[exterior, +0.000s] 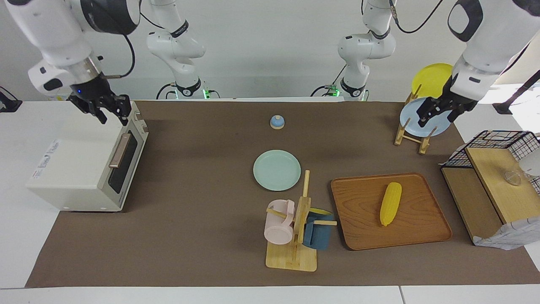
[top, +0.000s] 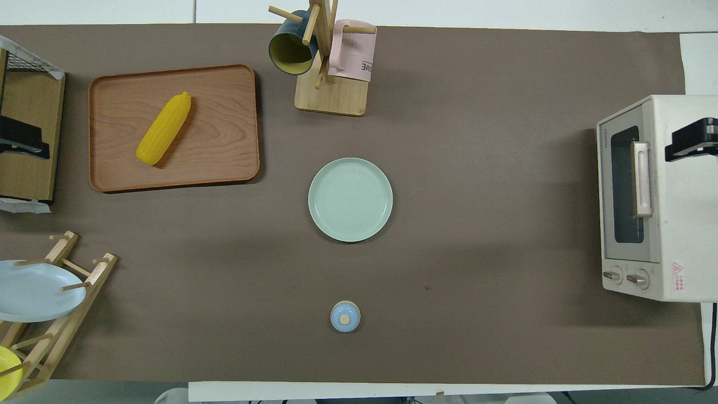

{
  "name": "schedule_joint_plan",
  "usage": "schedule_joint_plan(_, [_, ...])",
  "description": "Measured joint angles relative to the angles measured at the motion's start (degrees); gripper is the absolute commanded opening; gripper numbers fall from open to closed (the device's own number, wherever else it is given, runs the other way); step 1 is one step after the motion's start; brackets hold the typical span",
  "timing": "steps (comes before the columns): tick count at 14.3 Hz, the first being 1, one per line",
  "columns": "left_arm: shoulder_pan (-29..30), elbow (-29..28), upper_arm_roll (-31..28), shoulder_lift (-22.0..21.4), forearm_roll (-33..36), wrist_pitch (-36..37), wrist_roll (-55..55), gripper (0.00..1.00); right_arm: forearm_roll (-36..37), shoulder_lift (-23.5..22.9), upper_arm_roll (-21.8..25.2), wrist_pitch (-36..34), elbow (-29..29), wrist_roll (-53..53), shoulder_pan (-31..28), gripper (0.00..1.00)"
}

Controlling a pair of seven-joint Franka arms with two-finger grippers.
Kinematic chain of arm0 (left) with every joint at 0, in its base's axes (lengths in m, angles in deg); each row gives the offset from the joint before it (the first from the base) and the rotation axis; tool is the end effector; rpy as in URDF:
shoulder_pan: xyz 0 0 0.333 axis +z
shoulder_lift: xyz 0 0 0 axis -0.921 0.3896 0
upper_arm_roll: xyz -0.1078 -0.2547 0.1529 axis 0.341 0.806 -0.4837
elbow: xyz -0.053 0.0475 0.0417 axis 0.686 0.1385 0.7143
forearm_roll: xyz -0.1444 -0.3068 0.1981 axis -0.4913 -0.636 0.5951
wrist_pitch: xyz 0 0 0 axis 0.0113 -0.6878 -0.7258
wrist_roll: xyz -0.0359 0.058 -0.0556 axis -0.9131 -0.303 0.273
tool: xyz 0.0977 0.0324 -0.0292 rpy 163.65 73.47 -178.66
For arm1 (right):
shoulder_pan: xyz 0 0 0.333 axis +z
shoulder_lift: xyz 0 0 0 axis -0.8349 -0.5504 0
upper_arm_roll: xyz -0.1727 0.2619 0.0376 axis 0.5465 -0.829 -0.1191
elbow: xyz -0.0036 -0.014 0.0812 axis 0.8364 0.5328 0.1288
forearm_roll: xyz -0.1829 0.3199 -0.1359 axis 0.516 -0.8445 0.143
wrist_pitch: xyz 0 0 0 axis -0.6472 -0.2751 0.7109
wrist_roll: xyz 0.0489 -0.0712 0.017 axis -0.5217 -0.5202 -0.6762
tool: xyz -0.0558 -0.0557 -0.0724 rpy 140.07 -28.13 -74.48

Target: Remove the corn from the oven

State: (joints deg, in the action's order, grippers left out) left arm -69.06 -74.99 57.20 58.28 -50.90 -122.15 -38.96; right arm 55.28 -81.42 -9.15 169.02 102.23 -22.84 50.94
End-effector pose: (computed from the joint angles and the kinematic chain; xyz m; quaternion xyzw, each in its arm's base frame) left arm 0.5302 -0.0385 0.6483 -0.9998 -0.0077 0.0080 0.0176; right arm 0.5313 -0.0405 0.6549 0.9984 -0.0516 -0.0184 0.0165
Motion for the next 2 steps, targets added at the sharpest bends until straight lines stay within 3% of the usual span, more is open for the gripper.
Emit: schedule_joint_plan(2, [0.0, 1.4, 0.1, 0.1, 0.0, 1.6, -2.1, 1.00, 0.0, 0.0, 0.0, -3.1, -1.5, -0.1, 0.0, 1.00])
